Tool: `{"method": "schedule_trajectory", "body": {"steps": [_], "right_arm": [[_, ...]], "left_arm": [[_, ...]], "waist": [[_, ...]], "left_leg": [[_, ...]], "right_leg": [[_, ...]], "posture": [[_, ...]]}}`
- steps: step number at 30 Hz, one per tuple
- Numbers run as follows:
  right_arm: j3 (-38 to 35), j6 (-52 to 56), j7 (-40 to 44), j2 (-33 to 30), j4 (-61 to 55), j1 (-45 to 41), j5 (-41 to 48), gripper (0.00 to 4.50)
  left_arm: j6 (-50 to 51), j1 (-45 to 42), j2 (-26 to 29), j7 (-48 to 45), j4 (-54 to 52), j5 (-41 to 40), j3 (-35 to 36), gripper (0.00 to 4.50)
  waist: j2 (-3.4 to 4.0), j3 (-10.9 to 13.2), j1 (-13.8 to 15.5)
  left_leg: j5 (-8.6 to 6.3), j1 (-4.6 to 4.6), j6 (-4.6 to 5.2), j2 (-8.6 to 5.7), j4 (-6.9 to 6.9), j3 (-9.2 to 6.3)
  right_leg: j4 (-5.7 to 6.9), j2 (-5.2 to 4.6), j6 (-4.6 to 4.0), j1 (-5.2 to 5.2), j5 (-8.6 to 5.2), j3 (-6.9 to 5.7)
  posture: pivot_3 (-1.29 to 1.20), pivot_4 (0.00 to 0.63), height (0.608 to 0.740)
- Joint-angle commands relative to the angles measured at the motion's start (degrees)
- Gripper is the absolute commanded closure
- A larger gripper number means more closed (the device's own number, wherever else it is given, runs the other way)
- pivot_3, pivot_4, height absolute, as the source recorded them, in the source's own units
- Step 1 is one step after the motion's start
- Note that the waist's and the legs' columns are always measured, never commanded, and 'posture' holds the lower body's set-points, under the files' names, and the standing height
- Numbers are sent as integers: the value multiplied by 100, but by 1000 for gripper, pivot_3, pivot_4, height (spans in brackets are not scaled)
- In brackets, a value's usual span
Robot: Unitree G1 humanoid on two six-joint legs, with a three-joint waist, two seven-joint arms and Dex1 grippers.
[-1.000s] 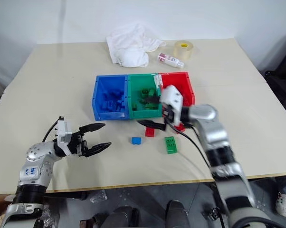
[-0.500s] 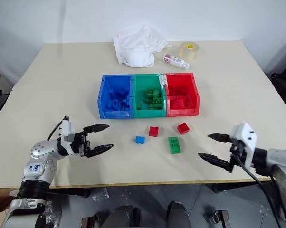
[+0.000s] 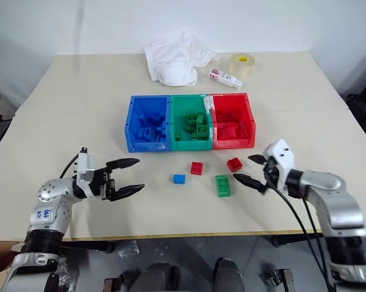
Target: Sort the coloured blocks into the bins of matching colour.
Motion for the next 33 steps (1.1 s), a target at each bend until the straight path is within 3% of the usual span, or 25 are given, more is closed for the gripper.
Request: {"method": "schedule_trajectory", "body": {"steps": [1,3,6,13,20,25,28,33], "right_arm": [[131,-300,-111,162,515,-317,-248,34],[256,-388,-149,232,765,-424,-396,34],[255,-406,-155,313,740,-391,-393,656],[-77,-275,-248,264,-60,-92,-136,3022],[-624,164,-569,269,-1125,-378,448,3031],[-468,-291,-838,403,49,-1584,56,3031],[-149,-1013,-889,608,1497,-2487,-437,3031],[-13,-1836,-834,893,2915,-3256,-770,1315]], "left_arm": [[17,123,94,42,-316,-124,125,0],[39,175,110,66,-385,-133,146,0],[60,256,143,95,-471,-152,180,0],[93,408,153,117,-631,-163,197,0],[88,406,97,116,-659,-157,128,0],[68,314,52,79,-572,-124,58,0],[29,164,7,66,-445,-95,10,0],[-26,27,-35,50,-314,-71,-27,0]], "waist": [[0,0,-7],[0,0,-4],[0,0,-6],[0,0,-6],[1,1,-2],[2,1,-19],[1,1,-40],[2,1,-61]], "left_leg": [[0,0,0,0,-1,-1],[0,0,0,-1,-1,-2],[0,0,0,-1,-1,-3],[0,0,0,-1,-1,-3],[0,-1,0,0,0,-2],[0,1,0,0,-1,1],[-1,2,-1,0,-5,2],[0,-2,-1,-3,-8,-3]], "right_leg": [[1,0,0,-1,0,-1],[1,-1,0,0,0,-1],[2,0,0,0,0,-2],[1,0,0,0,0,-2],[0,0,0,0,0,0],[1,0,0,-2,0,2],[3,3,-1,-4,-1,0],[12,1,-1,-9,0,-1]], "posture": [[0,150,740],[0,150,740],[0,150,740],[0,150,740],[0,150,740],[0,150,740],[0,150,740],[0,150,740]]}}
